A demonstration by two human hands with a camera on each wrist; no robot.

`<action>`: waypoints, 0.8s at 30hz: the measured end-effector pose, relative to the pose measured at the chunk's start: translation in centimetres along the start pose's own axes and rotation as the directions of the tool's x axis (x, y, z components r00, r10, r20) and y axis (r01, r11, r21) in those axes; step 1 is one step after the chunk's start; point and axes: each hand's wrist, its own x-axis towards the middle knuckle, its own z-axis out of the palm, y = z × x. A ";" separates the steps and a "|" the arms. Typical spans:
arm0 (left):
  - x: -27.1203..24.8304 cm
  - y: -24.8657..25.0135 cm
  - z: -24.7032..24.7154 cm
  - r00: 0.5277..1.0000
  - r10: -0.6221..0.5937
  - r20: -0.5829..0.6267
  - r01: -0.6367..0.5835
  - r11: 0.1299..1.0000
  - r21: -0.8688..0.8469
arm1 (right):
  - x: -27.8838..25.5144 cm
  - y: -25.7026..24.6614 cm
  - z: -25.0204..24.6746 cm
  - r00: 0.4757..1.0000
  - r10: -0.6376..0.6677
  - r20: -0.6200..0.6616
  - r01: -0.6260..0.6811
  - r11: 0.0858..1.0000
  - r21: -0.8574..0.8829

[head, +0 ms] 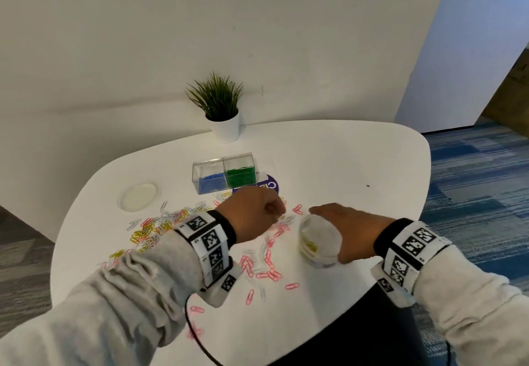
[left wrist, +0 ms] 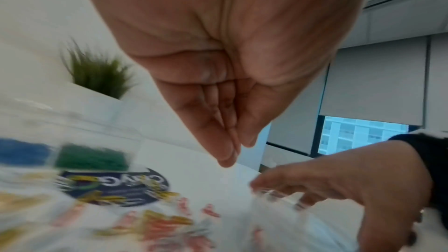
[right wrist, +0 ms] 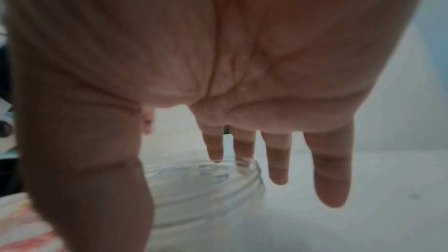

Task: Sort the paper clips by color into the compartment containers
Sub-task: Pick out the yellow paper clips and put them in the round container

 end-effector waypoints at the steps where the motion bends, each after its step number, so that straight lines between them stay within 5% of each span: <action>1: -0.8 -1.5 -0.7 1.000 -0.022 -0.008 0.023 0.999 0.046 | -0.3 0.2 -0.3 0.999 0.044 0.020 -0.042 0.996 -0.083; 4: -3.7 -6.5 -1.8 0.986 -0.159 0.048 0.142 0.956 0.255 | -1.5 -1.3 -1.0 0.996 0.075 -0.041 -0.083 0.957 -0.278; 8: -7.9 -11.2 -0.6 0.948 -0.290 0.129 0.218 0.891 0.399 | -0.8 -7.0 1.0 0.930 -0.246 -0.275 0.169 0.947 -0.275; 14: -10.6 -13.5 1.2 0.958 -0.278 0.065 0.233 0.894 0.382 | 4.9 -14.0 4.5 0.926 -0.365 -0.097 0.334 0.912 -0.239; 24: -14.7 -16.3 -1.1 0.946 -0.324 0.008 0.299 0.882 0.363 | 7.8 -16.2 7.3 0.940 -0.317 -0.128 0.303 0.946 -0.119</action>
